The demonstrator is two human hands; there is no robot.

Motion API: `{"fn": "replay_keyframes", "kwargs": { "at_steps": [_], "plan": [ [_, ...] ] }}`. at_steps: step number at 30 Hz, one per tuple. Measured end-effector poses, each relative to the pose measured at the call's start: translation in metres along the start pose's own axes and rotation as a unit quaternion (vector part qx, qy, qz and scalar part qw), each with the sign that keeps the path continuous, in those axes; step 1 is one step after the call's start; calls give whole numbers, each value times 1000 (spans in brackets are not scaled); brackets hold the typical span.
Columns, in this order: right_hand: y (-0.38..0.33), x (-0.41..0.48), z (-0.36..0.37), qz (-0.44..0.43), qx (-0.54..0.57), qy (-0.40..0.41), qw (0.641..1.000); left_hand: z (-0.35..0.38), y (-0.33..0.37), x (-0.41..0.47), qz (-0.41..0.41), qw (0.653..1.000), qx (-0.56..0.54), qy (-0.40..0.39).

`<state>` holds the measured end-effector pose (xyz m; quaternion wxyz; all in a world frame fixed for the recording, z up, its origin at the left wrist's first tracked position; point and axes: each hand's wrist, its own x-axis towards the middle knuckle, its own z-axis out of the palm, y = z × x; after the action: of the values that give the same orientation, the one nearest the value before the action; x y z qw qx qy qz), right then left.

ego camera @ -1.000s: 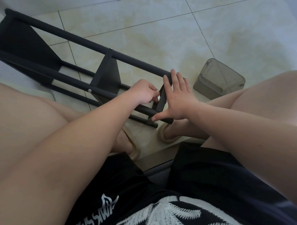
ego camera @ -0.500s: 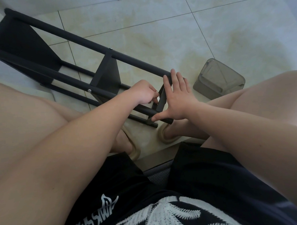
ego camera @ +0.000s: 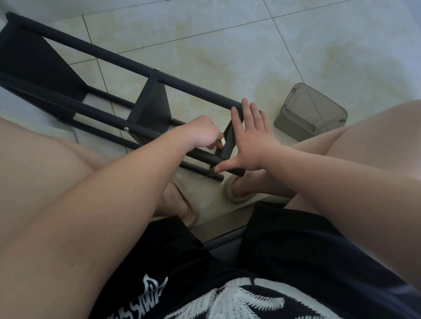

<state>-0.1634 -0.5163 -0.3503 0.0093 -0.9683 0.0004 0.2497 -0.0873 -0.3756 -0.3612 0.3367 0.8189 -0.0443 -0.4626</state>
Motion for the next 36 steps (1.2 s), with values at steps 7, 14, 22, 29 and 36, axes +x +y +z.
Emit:
{"fn": "replay_keyframes", "kwargs": {
  "at_steps": [7, 14, 22, 29, 36],
  "plan": [
    [-1, 0, 1, 0, 3, 2, 1000, -3, 3, -3, -8, 999, 33, -30],
    [0, 0, 0, -1, 1, 4, 1000, -5, 0, -3, 21, 995, 90, -43],
    [-1, 0, 1, 3, 0, 0, 1000, -12, -5, -5, 67, 989, 122, -58],
    [-1, 0, -1, 4, -1, -2, 1000, -16, -5, -5, 70, 979, 178, -75],
    [0, 0, -1, 4, -3, -5, 1000, -16, -5, -7, 83, 966, 230, -84]
  ]
}}
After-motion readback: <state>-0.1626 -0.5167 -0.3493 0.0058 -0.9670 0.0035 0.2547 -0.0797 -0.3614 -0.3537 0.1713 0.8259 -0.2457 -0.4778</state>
